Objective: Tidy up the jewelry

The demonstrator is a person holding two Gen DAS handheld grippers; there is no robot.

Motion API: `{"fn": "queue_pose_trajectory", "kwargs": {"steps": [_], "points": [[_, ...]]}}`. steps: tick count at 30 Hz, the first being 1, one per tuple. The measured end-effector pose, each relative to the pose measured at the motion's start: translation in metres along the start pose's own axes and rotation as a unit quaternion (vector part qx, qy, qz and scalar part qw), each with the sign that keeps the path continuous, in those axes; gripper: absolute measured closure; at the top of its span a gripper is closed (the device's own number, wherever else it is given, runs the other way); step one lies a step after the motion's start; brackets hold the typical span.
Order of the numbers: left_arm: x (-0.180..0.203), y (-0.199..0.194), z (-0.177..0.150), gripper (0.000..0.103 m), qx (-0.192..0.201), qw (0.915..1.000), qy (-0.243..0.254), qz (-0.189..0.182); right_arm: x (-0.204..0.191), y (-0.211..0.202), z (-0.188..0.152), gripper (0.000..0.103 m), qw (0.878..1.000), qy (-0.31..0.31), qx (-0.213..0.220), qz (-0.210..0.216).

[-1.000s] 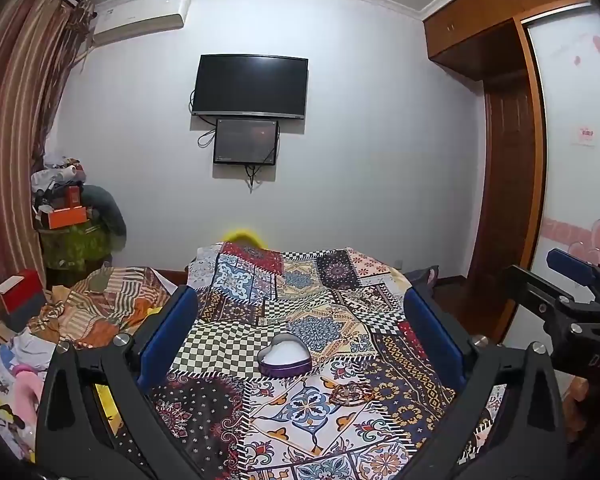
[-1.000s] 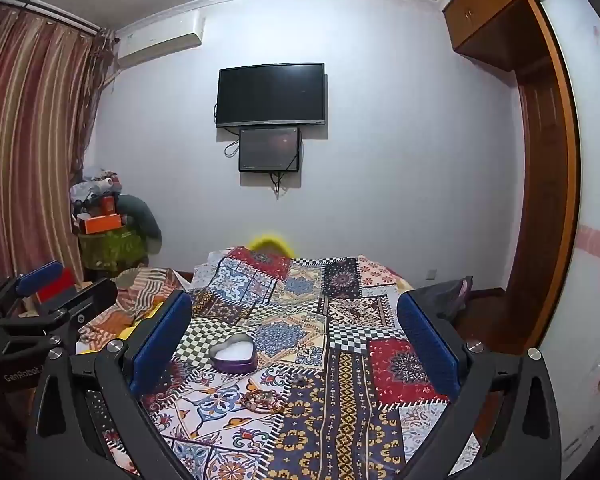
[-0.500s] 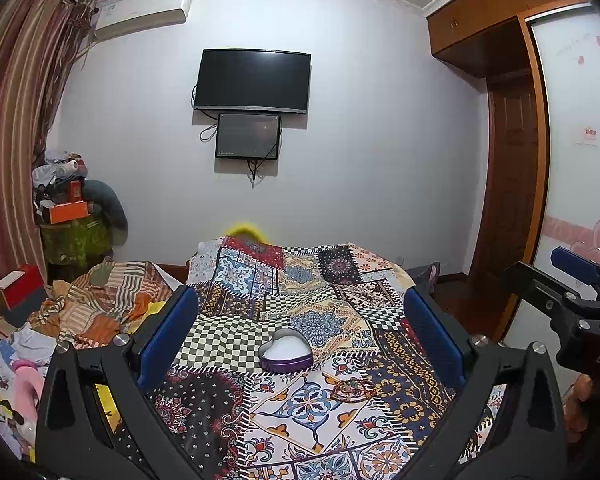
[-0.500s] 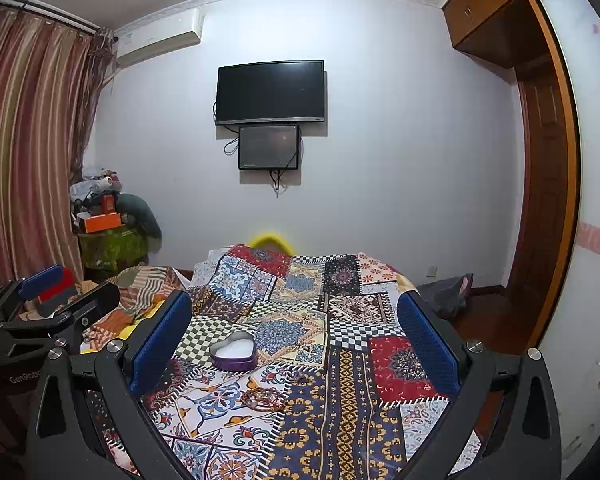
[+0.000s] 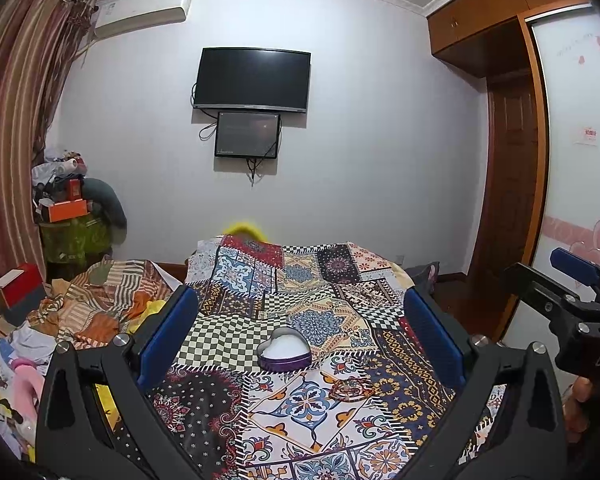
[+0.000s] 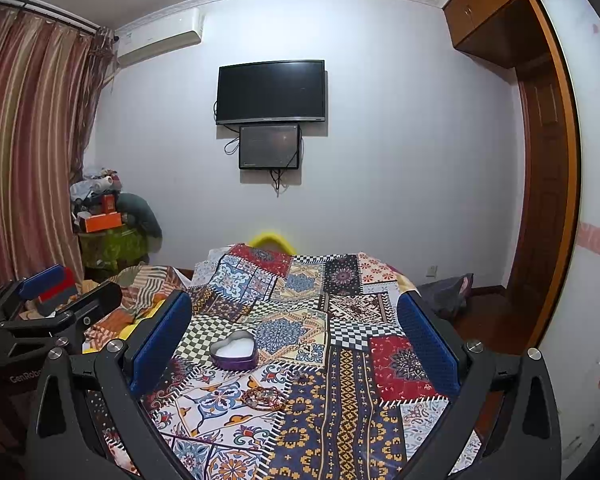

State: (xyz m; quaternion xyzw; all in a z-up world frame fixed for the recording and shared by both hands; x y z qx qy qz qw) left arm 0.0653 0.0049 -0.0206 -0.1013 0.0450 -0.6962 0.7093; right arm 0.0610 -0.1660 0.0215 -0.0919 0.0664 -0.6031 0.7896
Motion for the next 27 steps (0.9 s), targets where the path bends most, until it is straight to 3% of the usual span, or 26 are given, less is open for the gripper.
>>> {"fn": "queue_pose_trajectory", "kwargs": {"steps": [27], "points": [[0.0063,0.0081,-0.0038,0.0,-0.009,0.9999,0.002,-0.007,0.0025,0.0047,-0.0029,0.001,1.0,0.006,-0.008,0.0]]}}
Point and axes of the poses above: each gripper's, at about its wrist camera, not at the fingertips, and y roughly the way its jaws point, x to its right, z to its top, the point moved 6 cm from there along y, roughly the way its jaws point
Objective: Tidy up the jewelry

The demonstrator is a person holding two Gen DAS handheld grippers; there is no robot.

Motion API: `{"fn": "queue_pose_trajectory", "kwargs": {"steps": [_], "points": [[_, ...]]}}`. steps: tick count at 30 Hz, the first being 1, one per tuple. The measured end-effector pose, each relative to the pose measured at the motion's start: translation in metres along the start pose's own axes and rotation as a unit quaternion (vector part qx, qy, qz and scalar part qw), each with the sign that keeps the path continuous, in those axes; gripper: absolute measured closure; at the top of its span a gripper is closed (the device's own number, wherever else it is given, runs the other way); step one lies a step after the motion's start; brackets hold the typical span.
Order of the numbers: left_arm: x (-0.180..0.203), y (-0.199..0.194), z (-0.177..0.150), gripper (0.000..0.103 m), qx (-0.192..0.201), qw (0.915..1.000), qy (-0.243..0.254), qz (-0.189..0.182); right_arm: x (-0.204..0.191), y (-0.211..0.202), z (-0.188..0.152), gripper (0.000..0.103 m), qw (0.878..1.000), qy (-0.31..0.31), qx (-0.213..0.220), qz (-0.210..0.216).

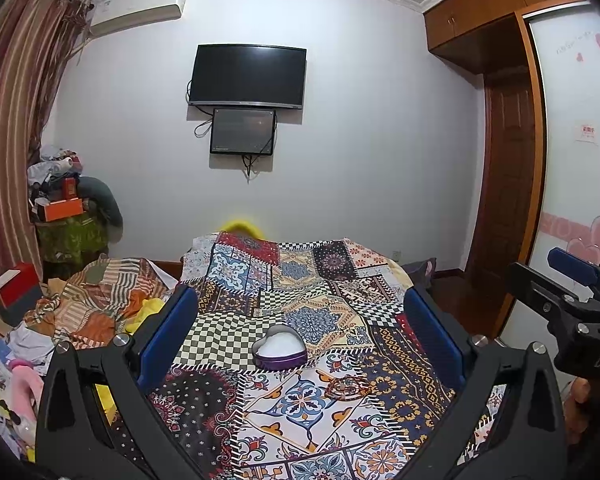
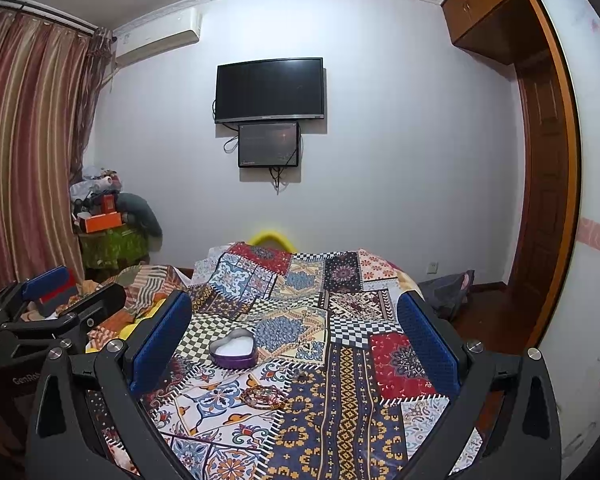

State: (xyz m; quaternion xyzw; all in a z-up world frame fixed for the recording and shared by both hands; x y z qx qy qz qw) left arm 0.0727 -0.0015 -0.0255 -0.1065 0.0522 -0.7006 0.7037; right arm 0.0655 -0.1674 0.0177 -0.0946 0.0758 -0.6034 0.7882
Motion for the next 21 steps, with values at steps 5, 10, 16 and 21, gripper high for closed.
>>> {"fn": "queue_pose_trajectory", "kwargs": {"steps": [5,10,16,21], "points": [[0.001,0.007,-0.001,0.0,-0.007,1.0,0.002,-0.002,0.003,0.007,-0.005,0.001,1.0,0.004,-0.008,-0.002],[0.003,0.019,-0.004,0.0,-0.019,0.9998,0.006,-0.006,0.008,0.018,-0.012,0.001,1.0,0.004,-0.023,-0.009],[0.006,0.046,-0.017,0.0,-0.051,0.9985,0.0,-0.022,0.022,0.04,-0.03,0.001,0.998,0.008,-0.058,-0.019],[0.003,0.076,-0.036,0.0,-0.086,0.9961,-0.003,-0.016,0.035,0.063,-0.052,0.001,0.995,0.007,-0.099,-0.028]]}}
Point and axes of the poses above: each gripper's, at about its wrist camera, not at the fingertips, and y roughly the way its jaws point, x to its right, z to its top, the point moved 6 cm from there along y, roughly the way its jaws point
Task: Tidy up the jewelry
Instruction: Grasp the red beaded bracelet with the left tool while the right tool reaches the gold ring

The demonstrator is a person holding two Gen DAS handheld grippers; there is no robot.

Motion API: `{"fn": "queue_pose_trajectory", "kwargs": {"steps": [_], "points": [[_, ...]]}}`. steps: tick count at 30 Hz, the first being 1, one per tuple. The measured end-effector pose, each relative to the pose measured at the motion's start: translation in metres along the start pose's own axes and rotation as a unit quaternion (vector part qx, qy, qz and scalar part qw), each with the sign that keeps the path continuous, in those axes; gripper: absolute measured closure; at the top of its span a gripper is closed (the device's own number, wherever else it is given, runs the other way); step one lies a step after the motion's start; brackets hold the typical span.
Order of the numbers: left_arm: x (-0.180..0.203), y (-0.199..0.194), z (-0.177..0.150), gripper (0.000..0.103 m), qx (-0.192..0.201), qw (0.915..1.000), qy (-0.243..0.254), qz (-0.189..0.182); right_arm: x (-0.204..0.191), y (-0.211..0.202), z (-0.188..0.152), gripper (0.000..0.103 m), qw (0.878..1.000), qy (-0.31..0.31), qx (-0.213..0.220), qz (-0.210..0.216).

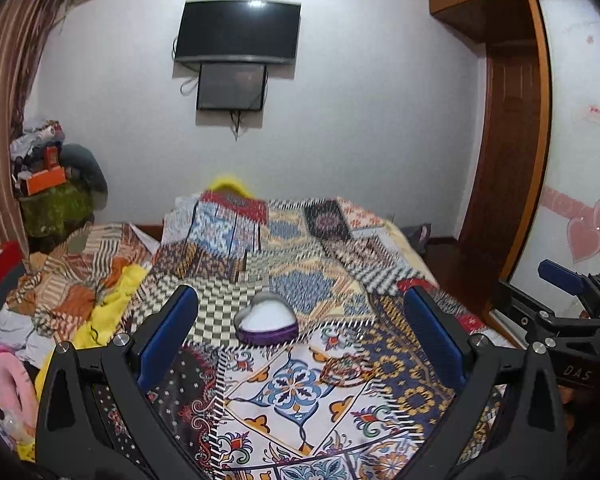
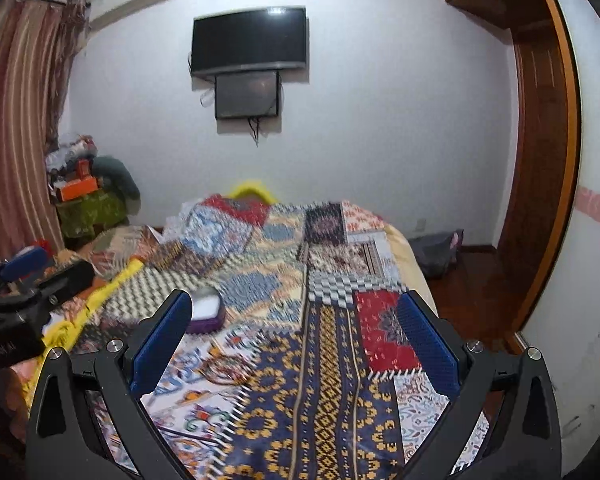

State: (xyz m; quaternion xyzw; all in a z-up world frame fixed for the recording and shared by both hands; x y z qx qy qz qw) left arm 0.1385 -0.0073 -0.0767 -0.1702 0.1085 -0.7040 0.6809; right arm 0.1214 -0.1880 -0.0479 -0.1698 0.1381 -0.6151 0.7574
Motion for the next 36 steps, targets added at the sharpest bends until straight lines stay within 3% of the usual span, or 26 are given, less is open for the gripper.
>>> {"fn": "queue_pose_trajectory", "kwargs": {"steps": [5,11,19,25,32,36], "points": [[-0.008,0.036,-0.027,0.001,-0.054,0.9984,-0.013,-0.003,0.01,0.031,-0.026,0.001,0.998,0.002,-0.059,0.002],[-0.018,0.076,-0.065,0.011,-0.128,0.9914,-0.028,-0.002,0.014,0.056,-0.048,0.004,0.994,0.012,-0.11,0.024],[-0.019,0.107,-0.09,0.015,-0.175,0.9841,-0.027,-0.012,0.008,0.089,-0.066,0.031,0.985,0.012,-0.16,0.068],[-0.008,0.128,-0.096,0.035,-0.198,0.9793,-0.011,-0.037,0.002,0.106,-0.072,0.046,0.98,0.0,-0.178,0.088],[0.009,0.15,-0.109,0.069,-0.231,0.9698,0.001,-0.078,-0.003,0.114,-0.073,0.054,0.977,-0.001,-0.187,0.103],[0.014,0.157,-0.116,0.078,-0.246,0.9649,0.002,-0.092,-0.007,0.118,-0.075,0.055,0.975,-0.003,-0.193,0.112]]}}
Point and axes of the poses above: each gripper's, at about its wrist camera, not at the fingertips, and y roughly the way its jaws point, x to its right, z to its top, the point moved 6 cm from there along y, roughly the way its jaws point
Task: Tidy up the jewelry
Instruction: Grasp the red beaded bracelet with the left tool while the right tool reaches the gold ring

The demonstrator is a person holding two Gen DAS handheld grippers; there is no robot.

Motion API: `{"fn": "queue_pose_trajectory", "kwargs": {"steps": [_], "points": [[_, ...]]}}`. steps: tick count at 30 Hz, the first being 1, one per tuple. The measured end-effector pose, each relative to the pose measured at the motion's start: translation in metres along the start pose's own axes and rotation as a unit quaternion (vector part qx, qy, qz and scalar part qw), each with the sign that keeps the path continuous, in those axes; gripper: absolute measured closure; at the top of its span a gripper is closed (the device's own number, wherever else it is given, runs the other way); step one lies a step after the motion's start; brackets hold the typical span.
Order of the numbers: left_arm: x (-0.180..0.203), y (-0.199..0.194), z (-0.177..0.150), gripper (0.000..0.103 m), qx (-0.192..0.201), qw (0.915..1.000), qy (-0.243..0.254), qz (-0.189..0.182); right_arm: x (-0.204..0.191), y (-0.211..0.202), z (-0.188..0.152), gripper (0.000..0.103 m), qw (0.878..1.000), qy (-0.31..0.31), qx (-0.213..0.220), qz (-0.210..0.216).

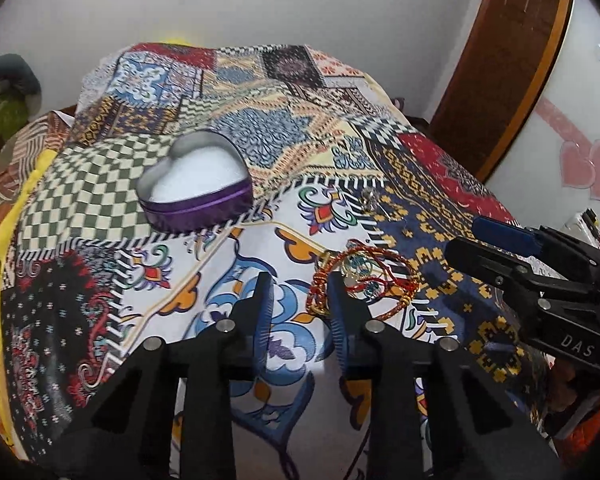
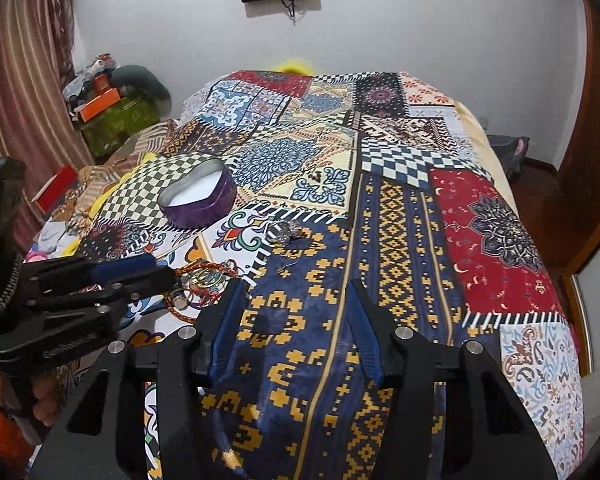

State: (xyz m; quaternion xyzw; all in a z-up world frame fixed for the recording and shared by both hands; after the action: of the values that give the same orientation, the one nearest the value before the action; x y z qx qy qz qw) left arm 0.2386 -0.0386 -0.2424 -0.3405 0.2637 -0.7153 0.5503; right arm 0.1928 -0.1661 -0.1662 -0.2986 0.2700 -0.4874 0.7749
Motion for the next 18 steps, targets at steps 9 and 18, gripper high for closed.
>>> {"fn": "queue_pose_trajectory", "kwargs": {"steps": [9,18], "points": [[0.01,0.011,-0.003,0.096,-0.005,0.9997,0.017,-0.016,-0.005,0.006,-0.004,0.063,1.0,0.002,-0.015,0.015],[0.016,-0.014,0.007,0.097,0.03,0.9988,0.009,-0.037,-0.009,-0.002,-0.003,0.065,1.0,-0.001,-0.016,0.018]]}}
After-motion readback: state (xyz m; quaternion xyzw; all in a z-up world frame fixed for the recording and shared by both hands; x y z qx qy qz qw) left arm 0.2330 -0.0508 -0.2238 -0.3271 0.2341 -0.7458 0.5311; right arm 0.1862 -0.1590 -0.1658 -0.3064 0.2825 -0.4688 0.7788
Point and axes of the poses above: each gripper's, at about its wrist camera, not at the fingertips, and y roughly the way its jaws point, x to its right, z to its top, the point moved 6 cm from there along y, roughly the way its jaws point
